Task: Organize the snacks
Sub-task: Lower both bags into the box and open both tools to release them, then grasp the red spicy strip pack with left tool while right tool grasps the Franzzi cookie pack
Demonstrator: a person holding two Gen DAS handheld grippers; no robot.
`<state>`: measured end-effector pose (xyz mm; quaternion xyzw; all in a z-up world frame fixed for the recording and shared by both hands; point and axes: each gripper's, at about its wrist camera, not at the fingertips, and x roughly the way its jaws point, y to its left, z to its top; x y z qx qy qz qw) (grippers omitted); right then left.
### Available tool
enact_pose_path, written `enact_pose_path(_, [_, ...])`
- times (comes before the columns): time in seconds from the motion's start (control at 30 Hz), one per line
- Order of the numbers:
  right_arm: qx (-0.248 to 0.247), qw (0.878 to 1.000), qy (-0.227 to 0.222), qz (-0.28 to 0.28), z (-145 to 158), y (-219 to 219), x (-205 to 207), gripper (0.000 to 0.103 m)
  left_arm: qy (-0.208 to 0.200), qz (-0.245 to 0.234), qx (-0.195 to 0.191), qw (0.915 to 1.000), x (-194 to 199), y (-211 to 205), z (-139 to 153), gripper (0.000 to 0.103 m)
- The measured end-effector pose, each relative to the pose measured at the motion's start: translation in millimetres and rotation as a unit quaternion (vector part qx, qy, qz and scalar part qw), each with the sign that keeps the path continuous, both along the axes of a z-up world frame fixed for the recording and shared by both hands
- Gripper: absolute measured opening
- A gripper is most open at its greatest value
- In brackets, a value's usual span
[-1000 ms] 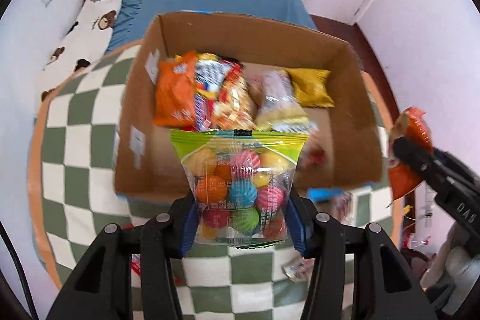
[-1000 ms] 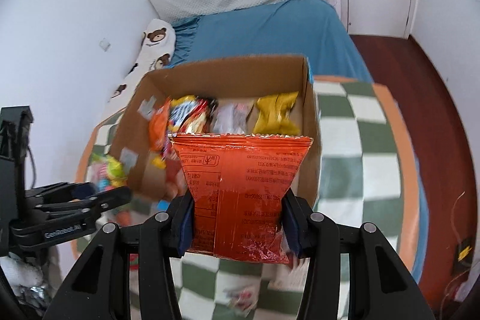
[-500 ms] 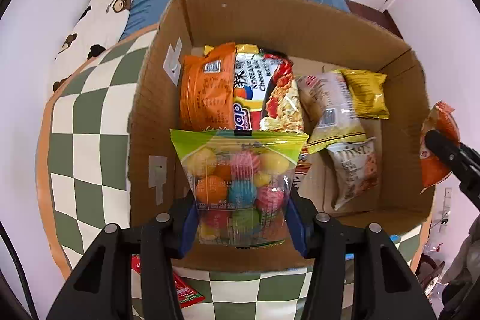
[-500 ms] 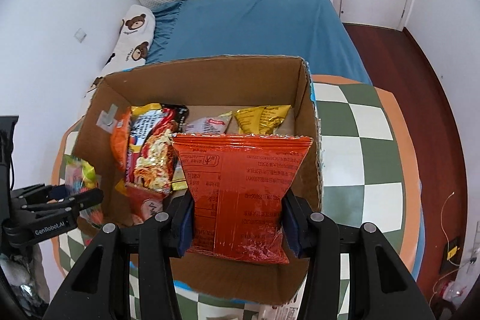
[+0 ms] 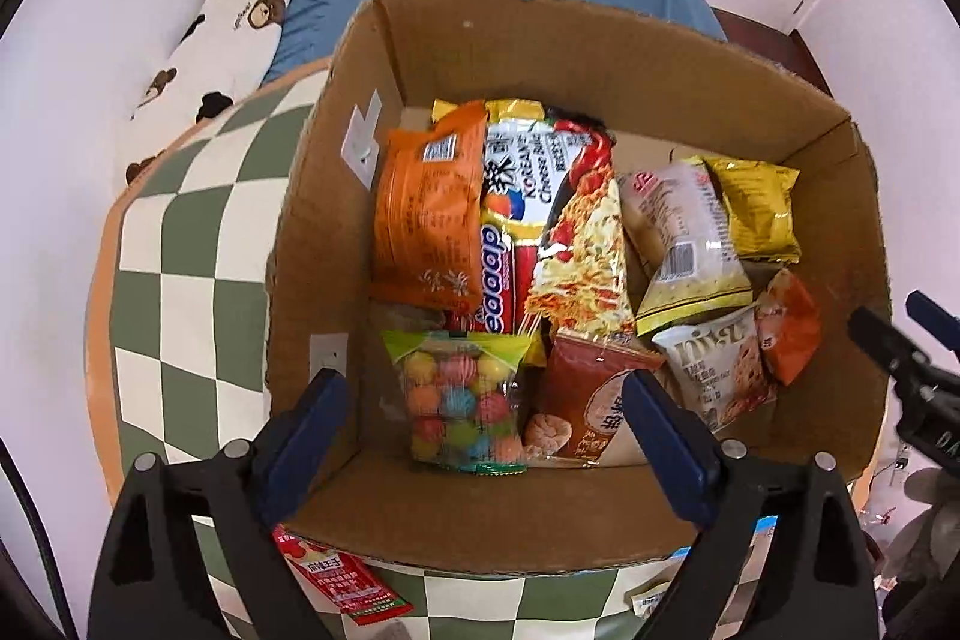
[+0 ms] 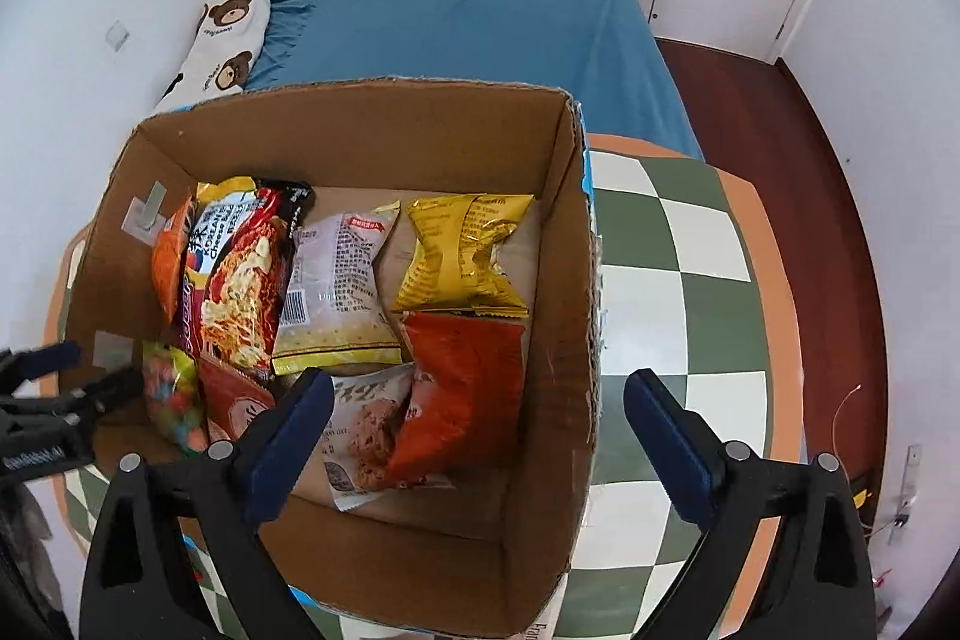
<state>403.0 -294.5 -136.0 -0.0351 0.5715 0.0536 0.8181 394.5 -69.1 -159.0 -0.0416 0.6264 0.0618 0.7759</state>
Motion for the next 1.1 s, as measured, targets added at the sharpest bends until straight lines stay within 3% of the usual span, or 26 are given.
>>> enact_pose_path(0.5, [0.007,0.999,-0.034,-0.004,26.8,-0.9,-26.9,0.099,-0.061,-0.007,-0.005,0.9981,-25.3,-16.8,36.6,0.094])
enact_pose_path(0.83, [0.030,0.995,-0.095,0.006,69.1,6.2,-77.1,0.099,-0.133,-0.025,0.020,0.9906,-68.9,-38.0,79.1,0.094])
enact_pose_path(1.1, [0.062,0.989,-0.131,0.004,101.4,4.5,-123.9,0.099,-0.164,-0.026,0.011,0.9861,-100.1,-46.7,103.5,0.094])
